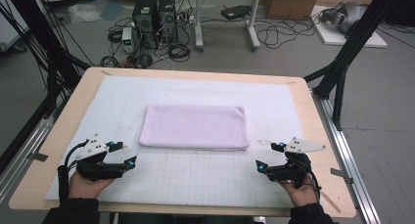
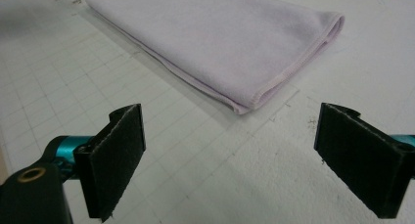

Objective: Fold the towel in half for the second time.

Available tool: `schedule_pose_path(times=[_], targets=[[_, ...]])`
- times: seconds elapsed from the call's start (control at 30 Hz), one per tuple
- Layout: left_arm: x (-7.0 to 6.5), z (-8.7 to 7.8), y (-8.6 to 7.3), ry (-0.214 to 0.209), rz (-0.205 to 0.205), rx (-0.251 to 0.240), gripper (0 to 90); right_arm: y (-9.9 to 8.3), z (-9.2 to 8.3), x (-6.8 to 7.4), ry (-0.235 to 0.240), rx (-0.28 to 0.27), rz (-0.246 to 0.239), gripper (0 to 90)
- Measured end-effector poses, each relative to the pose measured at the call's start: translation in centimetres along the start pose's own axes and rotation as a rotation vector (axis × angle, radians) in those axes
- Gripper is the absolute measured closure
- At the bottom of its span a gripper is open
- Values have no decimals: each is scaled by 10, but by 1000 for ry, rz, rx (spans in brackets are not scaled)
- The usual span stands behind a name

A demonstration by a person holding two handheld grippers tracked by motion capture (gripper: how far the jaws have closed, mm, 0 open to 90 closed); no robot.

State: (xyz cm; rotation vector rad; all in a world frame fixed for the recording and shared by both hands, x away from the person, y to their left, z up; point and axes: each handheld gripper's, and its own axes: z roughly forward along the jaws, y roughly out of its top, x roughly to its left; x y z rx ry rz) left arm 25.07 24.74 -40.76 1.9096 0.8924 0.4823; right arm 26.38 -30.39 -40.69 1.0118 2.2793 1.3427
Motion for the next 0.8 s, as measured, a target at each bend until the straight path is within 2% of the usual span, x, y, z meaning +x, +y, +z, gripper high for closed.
schedule_pose_path(times=[0.23,0.33,0.47,0.63,0.8], targets=[[-1,-6,-6,8,12,8,269,-4,-6,3,12,-4,5,108],[1,-7,-8,14,5,12,269,-5,-8,7,21,-3,2,108],[1,-7,-9,15,7,9,268,-8,-6,9,23,14,-29,108],[0,-5,-9,9,18,14,268,-9,-1,8,5,24,-32,108],[0,-5,-8,10,17,11,268,-10,2,8,8,32,-42,108]])
